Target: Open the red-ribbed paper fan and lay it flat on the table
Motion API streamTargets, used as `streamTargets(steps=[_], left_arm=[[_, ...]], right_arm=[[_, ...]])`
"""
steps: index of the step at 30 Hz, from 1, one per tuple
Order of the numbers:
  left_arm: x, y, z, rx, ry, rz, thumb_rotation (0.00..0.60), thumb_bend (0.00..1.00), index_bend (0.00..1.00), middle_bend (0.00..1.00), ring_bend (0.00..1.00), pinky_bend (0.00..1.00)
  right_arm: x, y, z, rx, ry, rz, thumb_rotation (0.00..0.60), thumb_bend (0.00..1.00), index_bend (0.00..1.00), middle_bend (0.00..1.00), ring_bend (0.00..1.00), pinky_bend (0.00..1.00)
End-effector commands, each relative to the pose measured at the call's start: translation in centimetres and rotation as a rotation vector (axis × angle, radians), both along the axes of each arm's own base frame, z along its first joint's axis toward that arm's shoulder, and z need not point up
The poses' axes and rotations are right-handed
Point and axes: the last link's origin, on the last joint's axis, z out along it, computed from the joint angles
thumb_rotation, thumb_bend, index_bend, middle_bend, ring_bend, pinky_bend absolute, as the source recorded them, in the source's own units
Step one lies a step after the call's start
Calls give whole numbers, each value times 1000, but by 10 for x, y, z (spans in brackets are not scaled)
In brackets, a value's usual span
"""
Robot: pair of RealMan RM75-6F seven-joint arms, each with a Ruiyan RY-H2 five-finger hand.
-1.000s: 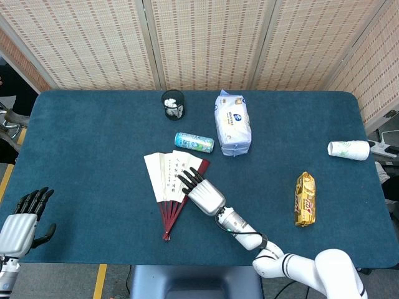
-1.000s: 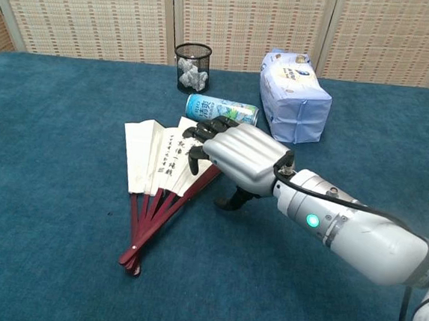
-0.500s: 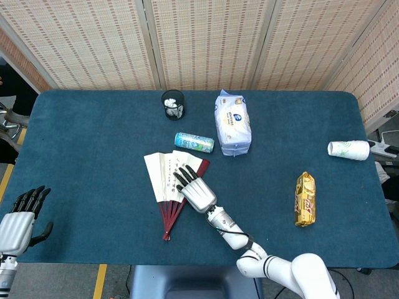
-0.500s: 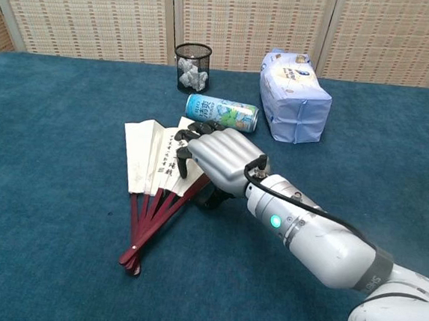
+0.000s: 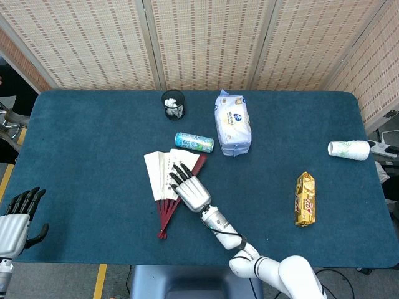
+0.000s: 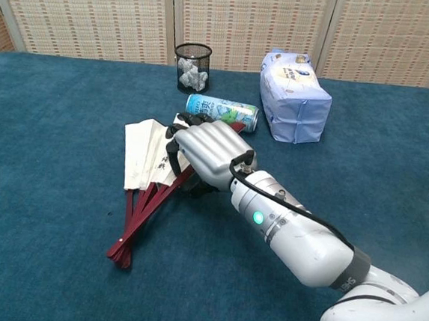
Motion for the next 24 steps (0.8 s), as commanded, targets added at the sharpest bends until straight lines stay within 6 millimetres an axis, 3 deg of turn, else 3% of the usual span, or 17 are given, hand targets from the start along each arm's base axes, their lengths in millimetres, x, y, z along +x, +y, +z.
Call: streamTargets(steps=[1,4,8,17,20,24], left_arm=[[1,1,0,2,0,-4,600,393,49,9,0,80],[0,1,0,0,-3,-5,600,395,52,15,0,81],[1,4,-2,-3,-32,-34,600,404,89,16,0,82],[-7,27,-26,-66,-477,-89,600,421,288,12,0,76],[-7,30,-41,-130,-605,-85,600,420,252,4,0,65],[3,33,-71,-235,-760,-58,600,404,122,0,0,40]], right_arm=[[5,-1,2,-9,-19,6,600,503,607,186,0,94],[11,-2,9,-34,-64,22,600,577,629,195,0,94],[20,-5,25,-70,-123,63,600,600,652,205,5,94],[51,-11,83,-111,-199,96,600,601,670,205,5,94],[62,-12,102,-135,-194,87,600,601,670,205,5,94],[78,-11,119,-121,-227,55,600,600,670,205,5,94]])
